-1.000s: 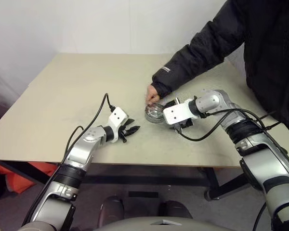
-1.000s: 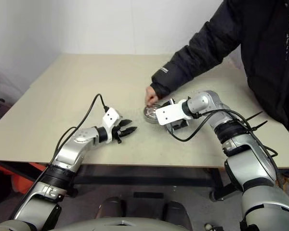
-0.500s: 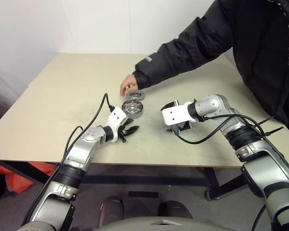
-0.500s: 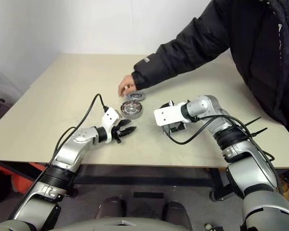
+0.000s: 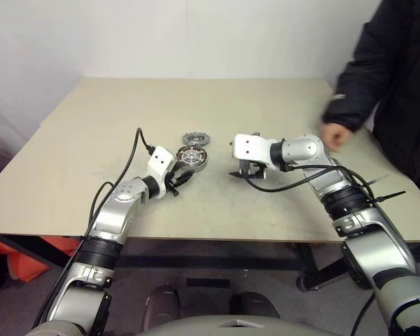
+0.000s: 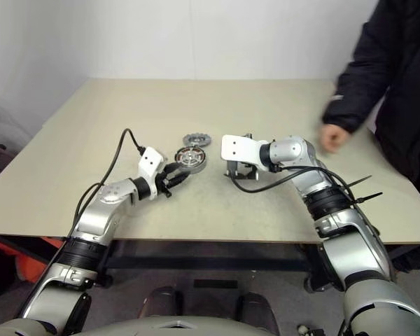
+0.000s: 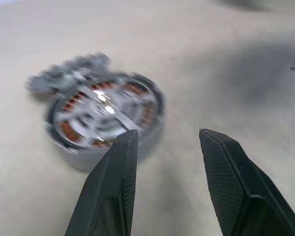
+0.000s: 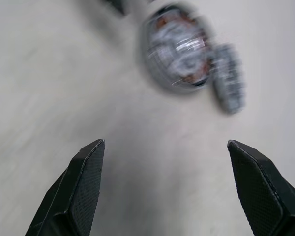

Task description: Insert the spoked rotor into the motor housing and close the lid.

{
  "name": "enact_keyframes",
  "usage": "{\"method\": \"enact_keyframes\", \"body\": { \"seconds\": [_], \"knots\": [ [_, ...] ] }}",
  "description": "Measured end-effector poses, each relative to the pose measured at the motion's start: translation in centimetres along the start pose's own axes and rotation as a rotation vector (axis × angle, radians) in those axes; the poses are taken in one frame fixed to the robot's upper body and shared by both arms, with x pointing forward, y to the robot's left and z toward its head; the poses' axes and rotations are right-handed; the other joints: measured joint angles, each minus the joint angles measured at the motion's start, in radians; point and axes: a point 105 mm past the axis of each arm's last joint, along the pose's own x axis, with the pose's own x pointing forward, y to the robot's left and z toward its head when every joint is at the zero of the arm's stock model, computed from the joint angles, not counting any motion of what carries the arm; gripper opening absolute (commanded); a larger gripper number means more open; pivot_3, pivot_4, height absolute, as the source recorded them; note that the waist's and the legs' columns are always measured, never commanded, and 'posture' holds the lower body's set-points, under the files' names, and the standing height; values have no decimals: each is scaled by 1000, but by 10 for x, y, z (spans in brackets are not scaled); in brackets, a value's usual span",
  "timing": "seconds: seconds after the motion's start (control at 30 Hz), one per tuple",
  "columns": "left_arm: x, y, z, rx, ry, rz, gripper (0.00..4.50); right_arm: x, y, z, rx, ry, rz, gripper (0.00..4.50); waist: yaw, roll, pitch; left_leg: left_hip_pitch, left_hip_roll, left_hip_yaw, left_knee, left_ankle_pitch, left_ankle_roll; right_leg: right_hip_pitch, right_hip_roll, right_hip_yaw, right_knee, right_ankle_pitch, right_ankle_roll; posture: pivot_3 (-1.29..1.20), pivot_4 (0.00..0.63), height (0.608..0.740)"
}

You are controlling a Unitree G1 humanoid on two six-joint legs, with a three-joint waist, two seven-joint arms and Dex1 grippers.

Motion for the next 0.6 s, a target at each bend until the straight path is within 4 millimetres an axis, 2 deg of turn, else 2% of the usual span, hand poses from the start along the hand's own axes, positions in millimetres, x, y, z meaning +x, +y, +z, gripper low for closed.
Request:
{"method": "enact_keyframes", "body": {
  "seconds": [0.13, 0.27, 0.47, 0.6],
  "knots": [
    [1, 18, 6, -39, -25, 76, 2084, 6, 8, -6, 183, -20, -62, 4486, 2, 0, 0, 0, 0, 0, -1, 0, 0, 0, 0, 0, -1, 0, 0, 0, 0, 740],
    [3, 25, 9, -51, -29, 93, 2084, 13, 19, -10, 383, -48, -99, 3669, 2, 0, 0, 0, 0, 0, -2, 0, 0, 0, 0, 0, -2, 0, 0, 0, 0, 740],
    [5, 29, 1, -76, 3, 80, 2084, 4, 14, -4, 527, -93, -184, 1520, 3, 0, 0, 0, 0, 0, -4, 1, -2, 0, 0, 0, -3, -2, 4, 0, 0, 740],
    [5, 38, 3, -45, 11, 69, 2084, 3, 23, -7, 569, -77, -187, 1520, 3, 0, 0, 2, -1, 0, -9, 3, -5, 0, 0, 0, -4, -4, 6, 0, 0, 740]
  ]
}}
